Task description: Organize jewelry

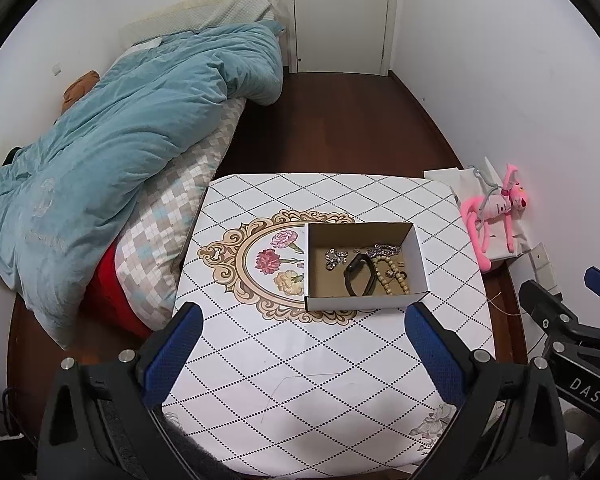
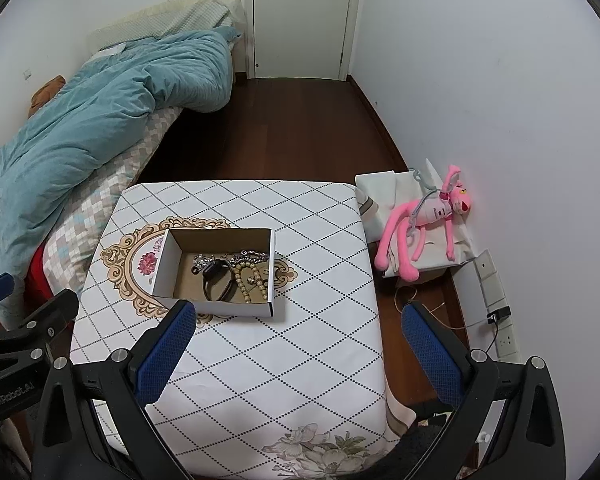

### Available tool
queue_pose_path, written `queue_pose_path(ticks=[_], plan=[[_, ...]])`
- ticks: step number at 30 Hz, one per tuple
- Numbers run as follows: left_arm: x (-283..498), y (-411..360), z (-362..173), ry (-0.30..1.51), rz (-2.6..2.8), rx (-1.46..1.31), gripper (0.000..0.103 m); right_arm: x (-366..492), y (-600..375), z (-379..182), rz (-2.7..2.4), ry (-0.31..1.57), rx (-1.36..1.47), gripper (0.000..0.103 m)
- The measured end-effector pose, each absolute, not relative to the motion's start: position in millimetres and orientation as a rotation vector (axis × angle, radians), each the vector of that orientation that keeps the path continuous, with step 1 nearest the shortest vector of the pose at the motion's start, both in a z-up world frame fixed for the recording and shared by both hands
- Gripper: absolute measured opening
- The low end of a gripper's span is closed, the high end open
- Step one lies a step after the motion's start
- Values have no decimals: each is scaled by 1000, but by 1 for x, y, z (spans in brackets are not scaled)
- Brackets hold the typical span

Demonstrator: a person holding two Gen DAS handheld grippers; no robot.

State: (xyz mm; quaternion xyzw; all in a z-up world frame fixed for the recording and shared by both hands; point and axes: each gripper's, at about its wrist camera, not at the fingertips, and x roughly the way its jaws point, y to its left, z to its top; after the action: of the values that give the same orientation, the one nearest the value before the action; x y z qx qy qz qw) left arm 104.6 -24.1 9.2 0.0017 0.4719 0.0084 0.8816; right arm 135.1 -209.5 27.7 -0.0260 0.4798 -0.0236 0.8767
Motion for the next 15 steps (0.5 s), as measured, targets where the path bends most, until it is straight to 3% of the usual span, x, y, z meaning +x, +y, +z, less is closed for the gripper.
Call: queue_pose_path(ticks=[15], plan=[[105, -23, 8, 975, 29, 8, 103, 136, -209, 23, -46, 1004, -42, 103]])
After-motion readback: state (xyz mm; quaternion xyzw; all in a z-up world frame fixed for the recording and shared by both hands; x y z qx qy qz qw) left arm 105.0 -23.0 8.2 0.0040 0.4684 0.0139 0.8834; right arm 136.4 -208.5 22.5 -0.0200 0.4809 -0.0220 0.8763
